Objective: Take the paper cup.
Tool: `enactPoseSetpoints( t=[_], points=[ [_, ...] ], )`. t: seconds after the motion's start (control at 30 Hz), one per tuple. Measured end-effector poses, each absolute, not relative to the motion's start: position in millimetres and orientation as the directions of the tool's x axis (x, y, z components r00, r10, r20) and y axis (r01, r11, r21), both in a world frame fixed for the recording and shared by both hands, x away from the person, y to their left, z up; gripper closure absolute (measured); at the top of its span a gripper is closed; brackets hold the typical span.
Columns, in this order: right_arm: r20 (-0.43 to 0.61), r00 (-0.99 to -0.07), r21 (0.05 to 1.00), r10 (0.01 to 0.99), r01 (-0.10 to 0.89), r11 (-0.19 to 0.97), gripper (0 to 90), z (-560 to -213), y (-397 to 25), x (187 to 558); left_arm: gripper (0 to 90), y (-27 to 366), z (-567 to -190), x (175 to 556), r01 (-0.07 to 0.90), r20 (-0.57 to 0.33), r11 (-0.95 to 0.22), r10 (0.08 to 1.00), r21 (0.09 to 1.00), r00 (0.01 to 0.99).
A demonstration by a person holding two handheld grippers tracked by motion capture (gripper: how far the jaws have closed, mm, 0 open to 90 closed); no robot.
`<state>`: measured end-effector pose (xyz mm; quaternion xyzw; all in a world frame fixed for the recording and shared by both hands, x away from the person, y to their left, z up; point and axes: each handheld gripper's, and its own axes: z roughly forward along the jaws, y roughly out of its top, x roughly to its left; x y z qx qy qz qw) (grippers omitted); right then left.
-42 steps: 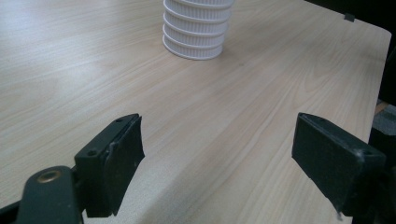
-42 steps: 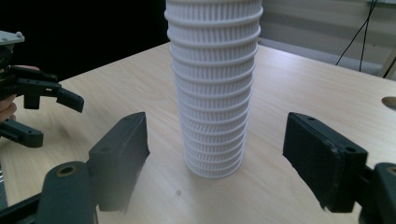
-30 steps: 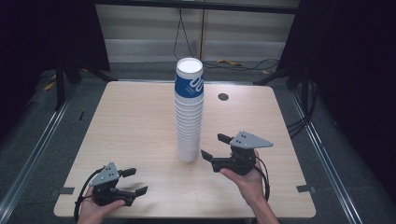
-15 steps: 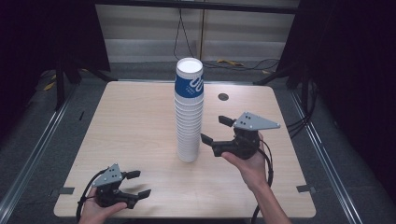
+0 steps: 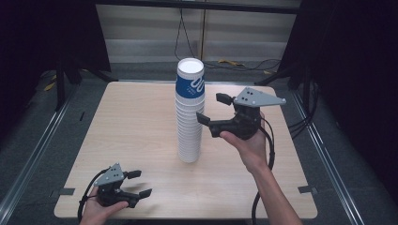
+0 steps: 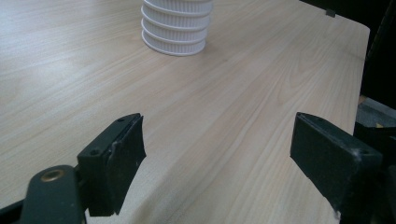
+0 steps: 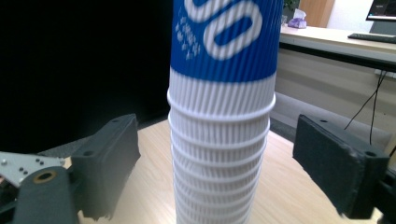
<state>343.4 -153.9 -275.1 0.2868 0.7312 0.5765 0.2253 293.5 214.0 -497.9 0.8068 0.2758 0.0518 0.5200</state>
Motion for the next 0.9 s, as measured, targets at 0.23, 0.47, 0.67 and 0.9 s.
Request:
enactPoseSetpoints(
  t=[0.23, 0.47, 0.67, 0.9],
  points=[
    [0.006, -0.744, 0.979, 0.668, 0.142, 0.149, 14.0, -255.8, -148.4, 345.3, 17.6, 216.4, -497.8, 293.7, 0.390, -0.195, -0.312, 0.508, 0.866, 0.839],
    [0.008, -0.759, 0.972, 0.652, 0.157, 0.172, 13.7, -242.8, -138.8, 362.4, 17.6, 216.7, -497.6, 293.0, 0.390, -0.193, -0.317, 0.507, 0.865, 0.840],
    [0.016, -0.761, 0.970, 0.649, 0.169, 0.174, 13.8, -236.2, -135.2, 375.6, 17.6, 217.7, -497.9, 293.3, 0.392, -0.194, -0.318, 0.509, 0.863, 0.839],
    [0.027, -0.776, 0.958, 0.630, 0.200, 0.206, 13.9, -230.8, -129.0, 388.2, 17.6, 218.9, -496.7, 293.3, 0.389, -0.192, -0.316, 0.510, 0.865, 0.839]
  ],
)
